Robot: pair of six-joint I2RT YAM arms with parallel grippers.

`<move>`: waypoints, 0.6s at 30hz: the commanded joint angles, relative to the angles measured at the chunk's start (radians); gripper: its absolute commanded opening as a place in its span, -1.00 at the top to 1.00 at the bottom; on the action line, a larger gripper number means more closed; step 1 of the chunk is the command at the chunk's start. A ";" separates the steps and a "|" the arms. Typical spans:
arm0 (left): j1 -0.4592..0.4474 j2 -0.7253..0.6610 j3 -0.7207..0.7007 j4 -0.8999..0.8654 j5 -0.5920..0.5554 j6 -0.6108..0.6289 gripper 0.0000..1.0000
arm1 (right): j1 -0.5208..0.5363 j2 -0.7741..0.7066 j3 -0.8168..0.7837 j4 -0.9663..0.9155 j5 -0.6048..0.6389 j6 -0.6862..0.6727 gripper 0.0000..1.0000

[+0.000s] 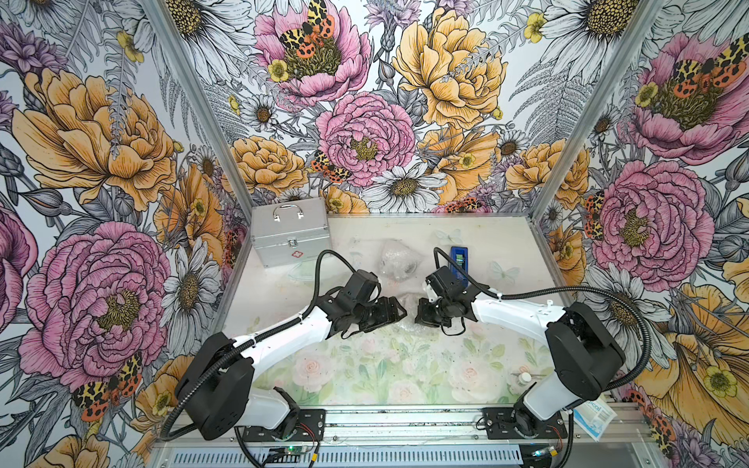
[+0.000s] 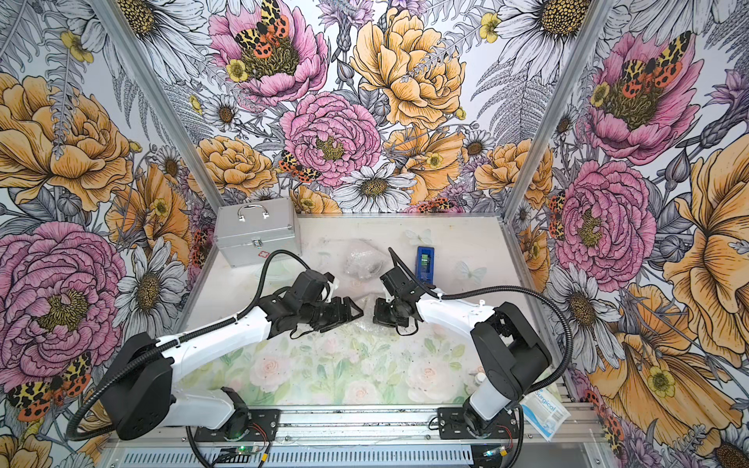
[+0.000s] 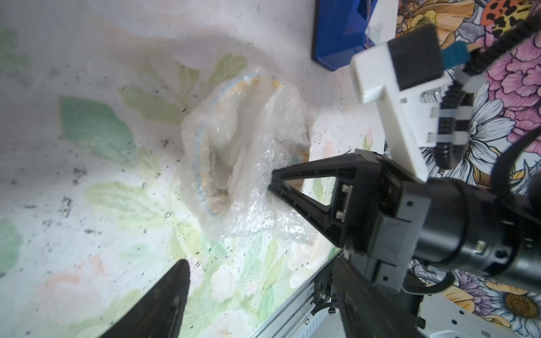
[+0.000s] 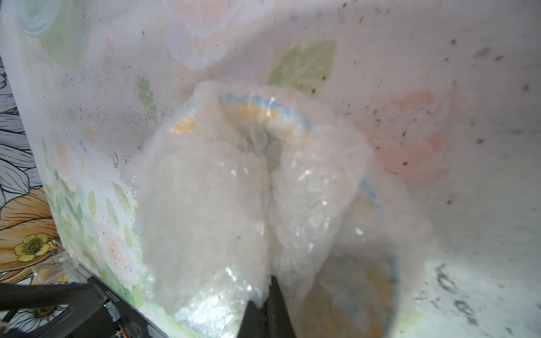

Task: Wrap bowls in bubble wrap
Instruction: Wrap the bowl in bubble wrap.

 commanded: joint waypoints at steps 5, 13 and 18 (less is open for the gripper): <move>0.035 0.088 -0.084 0.219 0.008 -0.158 -0.63 | 0.009 -0.039 -0.062 0.147 -0.028 0.218 1.00; 0.066 0.229 -0.058 0.431 0.062 -0.180 -0.61 | 0.008 -0.076 -0.086 0.173 -0.014 0.257 1.00; 0.068 0.331 -0.041 0.497 0.118 -0.191 -0.32 | 0.008 -0.070 -0.070 0.174 -0.011 0.259 1.00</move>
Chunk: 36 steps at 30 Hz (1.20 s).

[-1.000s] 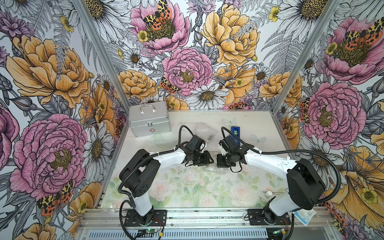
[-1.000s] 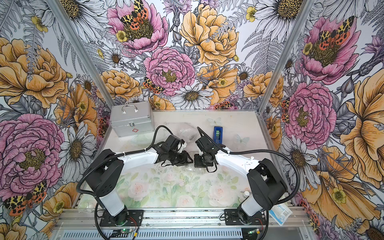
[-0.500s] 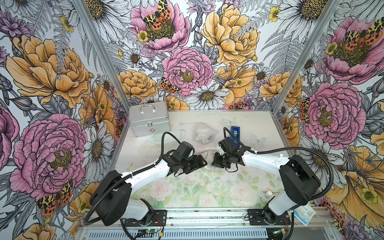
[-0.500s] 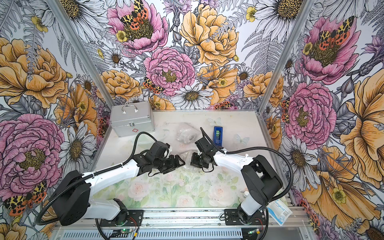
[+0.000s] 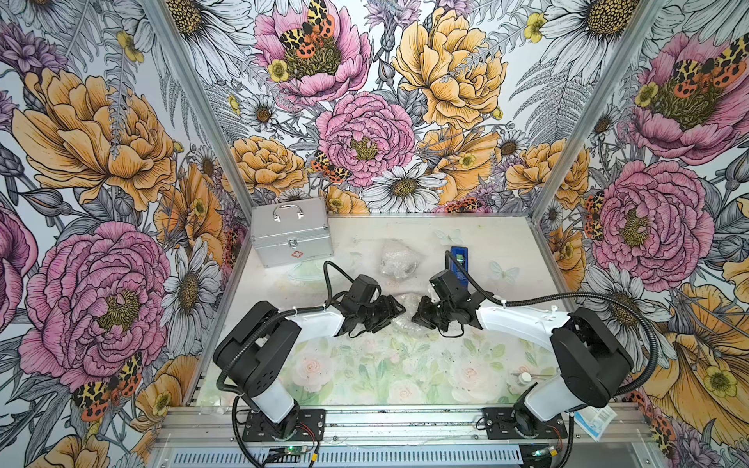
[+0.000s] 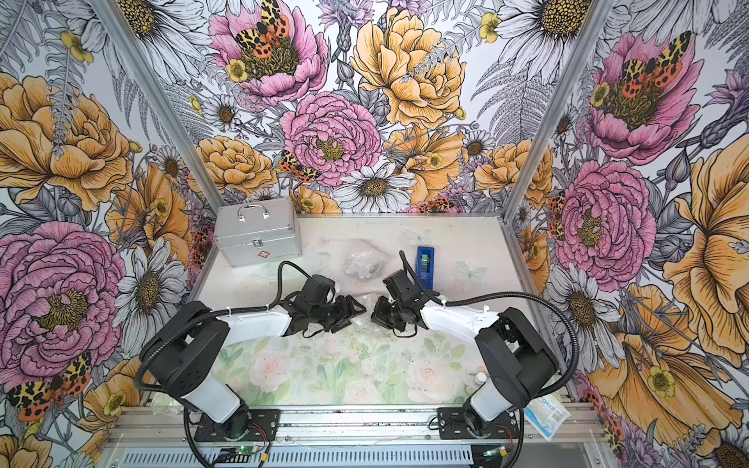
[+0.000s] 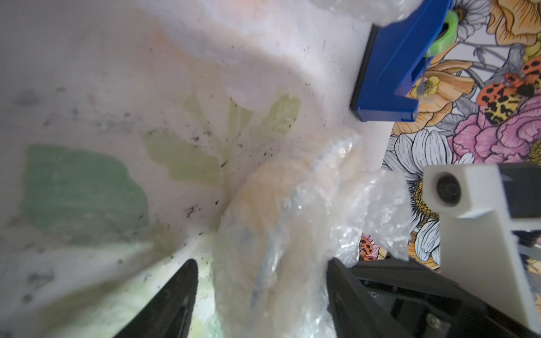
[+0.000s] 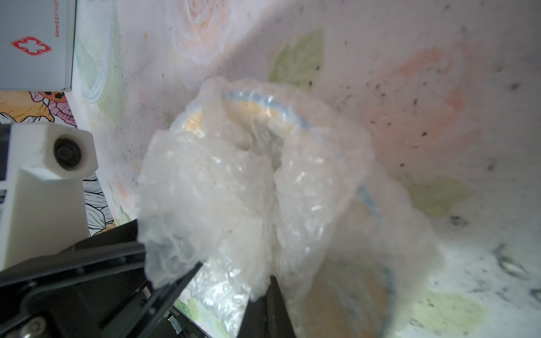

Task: Wrap bowls in bubble wrap
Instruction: Wrap the bowl in bubble wrap.

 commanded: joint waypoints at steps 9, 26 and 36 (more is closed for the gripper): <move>0.015 0.113 0.077 -0.017 0.063 0.065 0.13 | 0.004 -0.098 0.123 -0.173 0.136 -0.211 0.37; 0.016 0.141 0.238 -0.307 0.029 0.303 0.13 | -0.037 0.168 0.413 -0.357 0.203 -0.667 0.02; 0.014 0.147 0.274 -0.371 0.017 0.372 0.13 | -0.081 0.245 0.390 -0.355 0.239 -0.644 0.73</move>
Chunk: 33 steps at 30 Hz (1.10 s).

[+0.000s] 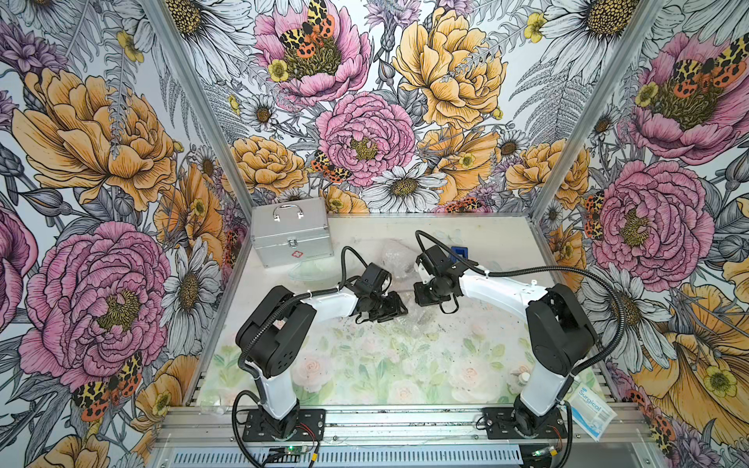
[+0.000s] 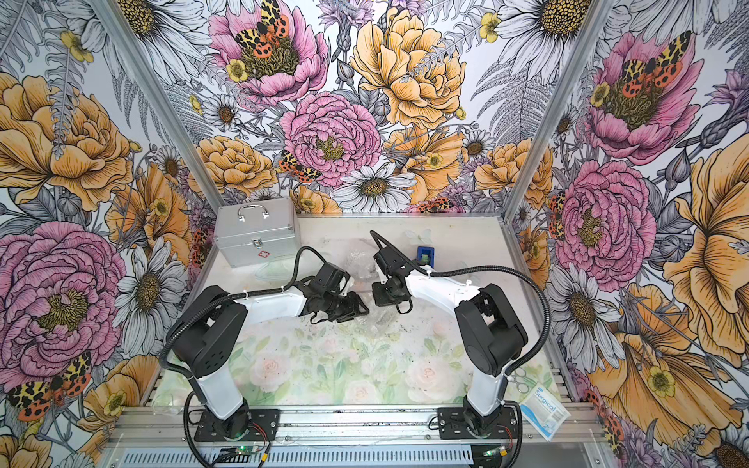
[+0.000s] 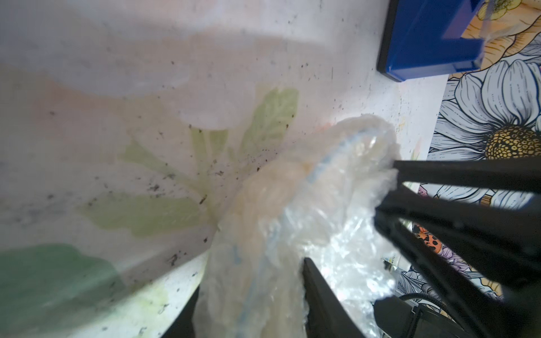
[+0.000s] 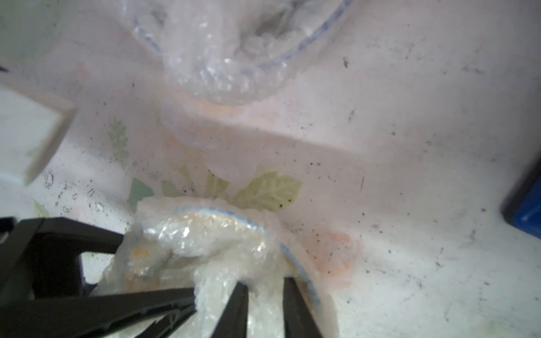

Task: Wrap bowls in bubble wrap
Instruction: Wrap the bowl in bubble wrap.

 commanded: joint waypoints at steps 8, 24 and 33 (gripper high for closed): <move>0.017 -0.038 0.025 -0.108 -0.079 0.063 -0.23 | 0.001 0.002 -0.082 0.061 -0.040 0.125 1.00; 0.017 -0.200 -0.249 0.338 -0.007 -0.302 -0.66 | 0.025 -0.168 -0.267 0.227 -0.021 0.464 1.00; -0.024 -0.045 -0.191 0.428 0.012 -0.307 -0.59 | 0.018 -0.158 -0.252 0.229 -0.040 0.470 1.00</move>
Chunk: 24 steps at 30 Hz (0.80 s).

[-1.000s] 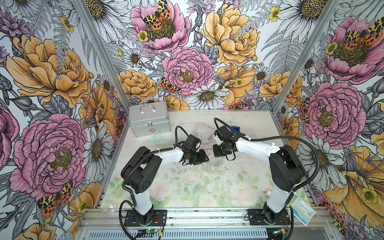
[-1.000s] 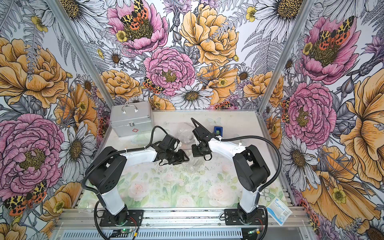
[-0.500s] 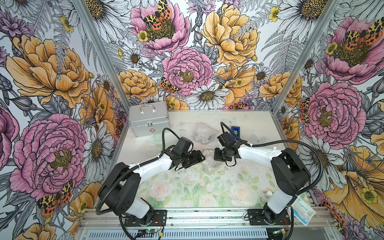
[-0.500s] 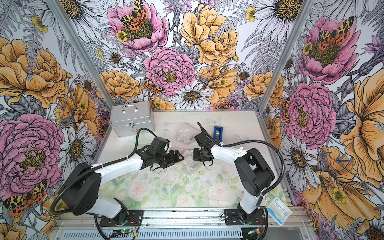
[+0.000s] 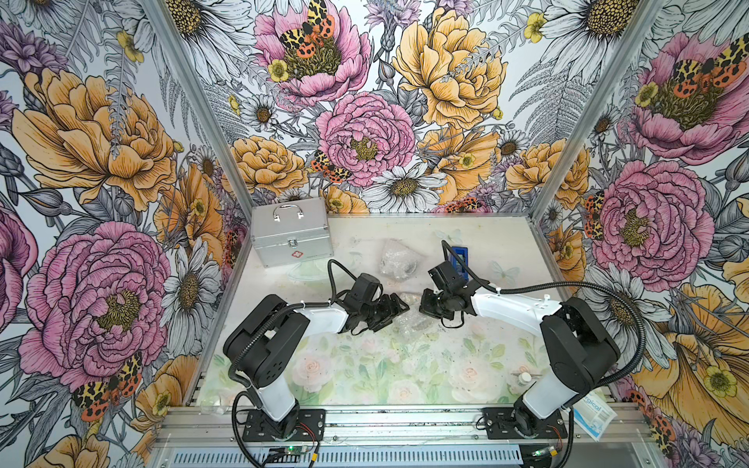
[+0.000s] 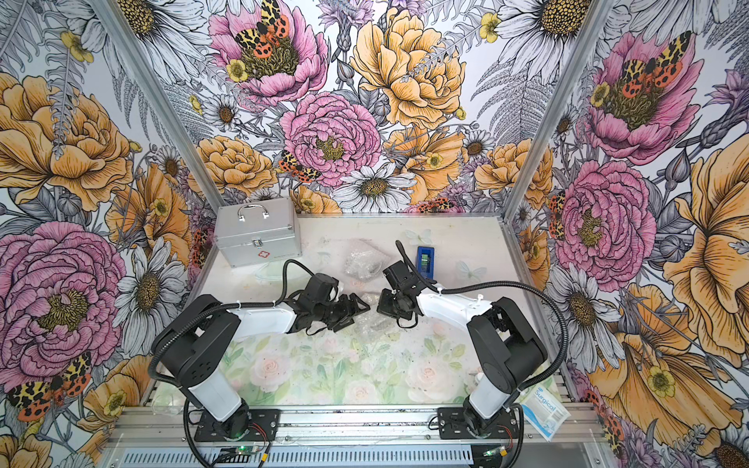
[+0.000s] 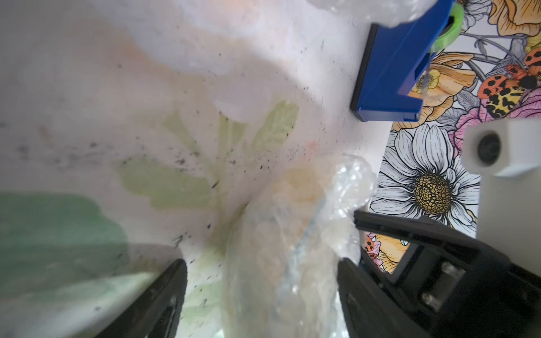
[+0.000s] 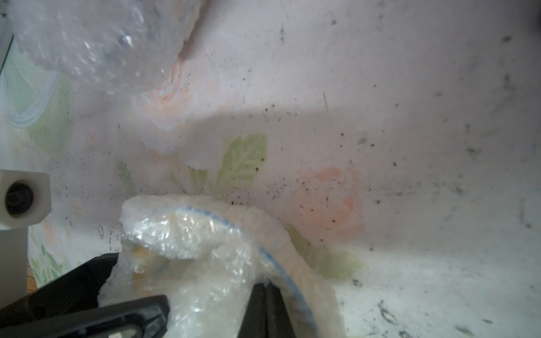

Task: Wrap bowls in bubble wrap
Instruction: Wrap the bowl in bubble wrap.

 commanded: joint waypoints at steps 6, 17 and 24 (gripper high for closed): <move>-0.008 0.087 0.073 0.019 0.029 0.022 -0.21 | -0.004 -0.028 0.009 0.012 0.012 0.004 1.00; -0.005 0.087 0.163 -0.166 0.000 0.166 0.11 | -0.105 -0.261 0.016 -0.086 0.108 -0.146 -0.02; -0.015 0.150 0.245 -0.286 0.014 0.301 0.14 | -0.426 -0.340 -0.041 0.016 -0.077 -0.255 -0.02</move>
